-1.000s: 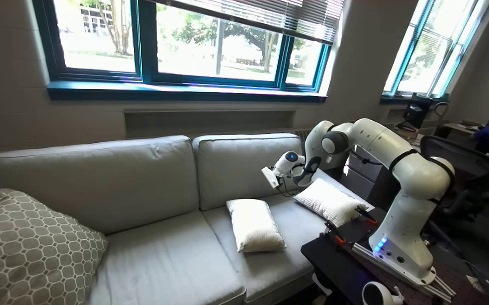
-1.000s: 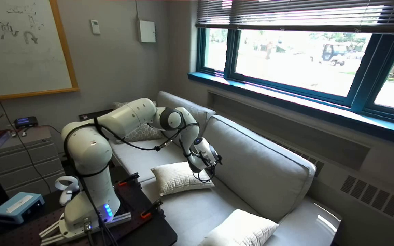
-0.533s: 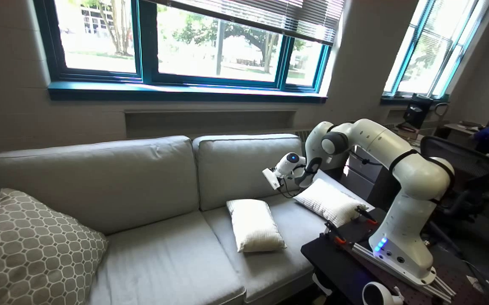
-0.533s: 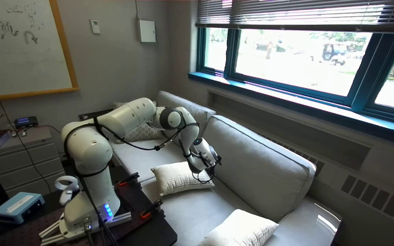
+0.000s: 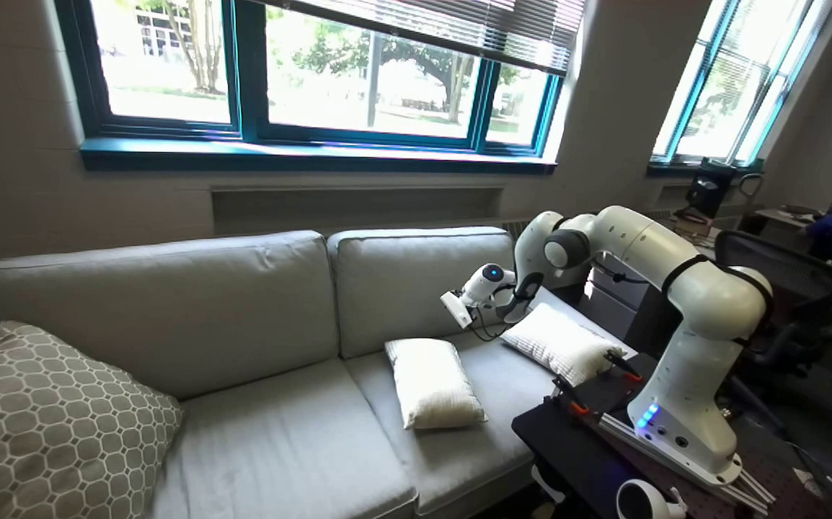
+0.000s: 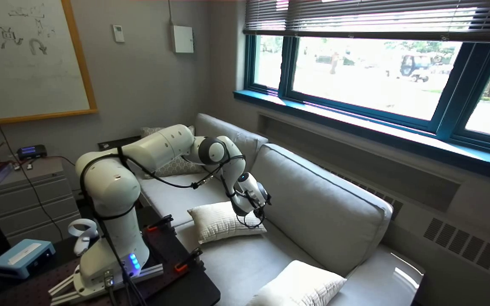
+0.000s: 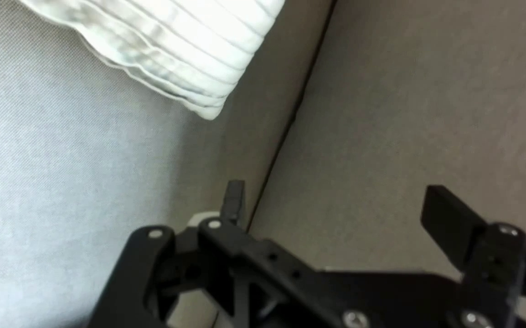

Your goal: Stack the pillows at the edge of the sofa.

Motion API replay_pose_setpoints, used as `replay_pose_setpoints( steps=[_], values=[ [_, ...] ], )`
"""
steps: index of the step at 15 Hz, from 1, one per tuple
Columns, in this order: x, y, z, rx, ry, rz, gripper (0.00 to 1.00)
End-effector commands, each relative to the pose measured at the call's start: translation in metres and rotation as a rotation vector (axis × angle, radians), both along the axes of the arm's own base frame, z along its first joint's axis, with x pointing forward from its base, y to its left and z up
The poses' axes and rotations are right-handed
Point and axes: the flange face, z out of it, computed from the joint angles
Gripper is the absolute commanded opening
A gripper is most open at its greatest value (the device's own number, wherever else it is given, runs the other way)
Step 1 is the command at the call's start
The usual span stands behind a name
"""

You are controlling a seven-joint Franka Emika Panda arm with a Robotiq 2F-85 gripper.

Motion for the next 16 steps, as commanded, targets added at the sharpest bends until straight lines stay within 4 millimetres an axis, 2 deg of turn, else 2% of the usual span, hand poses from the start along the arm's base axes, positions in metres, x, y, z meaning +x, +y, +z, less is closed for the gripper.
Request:
replay_pose_setpoints(
  steps=[1, 6, 8, 11, 12, 13, 16],
  values=[
    [0.013, 0.047, -0.003, -0.032, -0.022, 0.133, 1.00],
    [0.009, 0.138, -0.009, -0.042, 0.012, 0.414, 1.00],
    [0.001, 0.180, -0.014, -0.033, 0.054, 0.511, 1.00],
    [-0.012, 0.228, -0.024, -0.029, 0.144, 0.646, 1.00],
    [-0.016, 0.238, -0.028, -0.033, 0.185, 0.687, 1.00],
    [-0.029, 0.247, -0.017, -0.039, 0.242, 0.745, 1.00],
    [-0.032, 0.254, -0.020, -0.064, 0.378, 0.847, 1.00]
  ],
)
